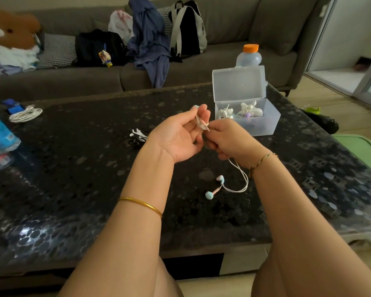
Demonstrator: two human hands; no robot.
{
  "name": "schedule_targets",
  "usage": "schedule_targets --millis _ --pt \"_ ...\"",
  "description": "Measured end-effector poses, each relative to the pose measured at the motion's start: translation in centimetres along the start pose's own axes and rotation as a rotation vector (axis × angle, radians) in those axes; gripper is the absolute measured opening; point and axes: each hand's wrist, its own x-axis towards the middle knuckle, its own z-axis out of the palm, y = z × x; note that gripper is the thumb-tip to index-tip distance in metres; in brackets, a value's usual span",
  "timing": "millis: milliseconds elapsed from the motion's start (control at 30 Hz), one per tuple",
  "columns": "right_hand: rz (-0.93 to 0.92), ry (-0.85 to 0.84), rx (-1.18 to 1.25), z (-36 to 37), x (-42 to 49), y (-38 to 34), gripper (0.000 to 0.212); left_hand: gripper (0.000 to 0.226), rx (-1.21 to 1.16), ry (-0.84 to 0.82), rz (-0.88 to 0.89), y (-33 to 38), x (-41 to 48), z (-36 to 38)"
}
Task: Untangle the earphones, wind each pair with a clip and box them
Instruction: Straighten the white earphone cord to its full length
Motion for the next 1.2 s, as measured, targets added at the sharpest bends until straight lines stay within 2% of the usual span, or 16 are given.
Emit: schedule_targets --millis 133,233,367,467,533,600,767,900,967,1067,1133,1200 --pt "-0.002 -0.105 -0.087 0.6 -0.1 -0.4 0.031 0.02 0.016 0.126 0.12 0.0 0.3 0.1" --pt "-0.007 -0.16 -0.139 0.5 -0.3 -0.8 0.025 0.017 0.074 0.239 0.238 -0.3 0.7 0.0" --pt "-0.035 -0.218 -0.142 0.1 -0.8 -1.4 0.024 0.009 0.431 0.427 0.485 -0.9 0.9 -0.1" --pt "-0.06 -0.14 -0.133 -0.4 -0.9 -1.5 0.024 0.006 0.832 0.469 0.701 -1.0 1.5 -0.8" --pt "-0.091 -0.038 -0.144 -1.0 -0.9 -1.2 0.022 0.012 1.057 0.443 0.678 -1.1 2.0 -1.3" --pt "-0.141 0.049 -0.219 -1.6 -0.8 -0.8 0.02 0.019 1.177 0.4 0.573 -1.2 2.3 -1.4" --pt "-0.26 0.287 -0.356 -2.3 -0.4 0.3 0.014 0.034 1.137 0.232 0.308 -1.1 1.0 0.1" --pt "-0.301 0.392 -0.337 -2.4 0.0 0.9 0.013 0.03 1.093 0.095 0.211 -0.9 0.5 0.1" --pt "-0.308 0.418 -0.312 -2.5 0.2 1.2 0.015 0.029 0.937 0.046 0.136 -0.6 0.5 -0.2" --pt "-0.259 0.399 -0.237 -2.3 0.3 1.5 0.016 0.029 0.547 -0.087 -0.006 -0.1 0.4 -0.4" --pt "-0.199 0.312 -0.162 -2.0 0.4 1.6 0.018 0.029 0.286 -0.113 -0.044 0.0 0.3 -0.4" --pt "-0.109 0.182 -0.106 -1.6 0.3 1.5 0.026 0.028 0.099 -0.079 -0.007 0.0 0.4 -0.3"
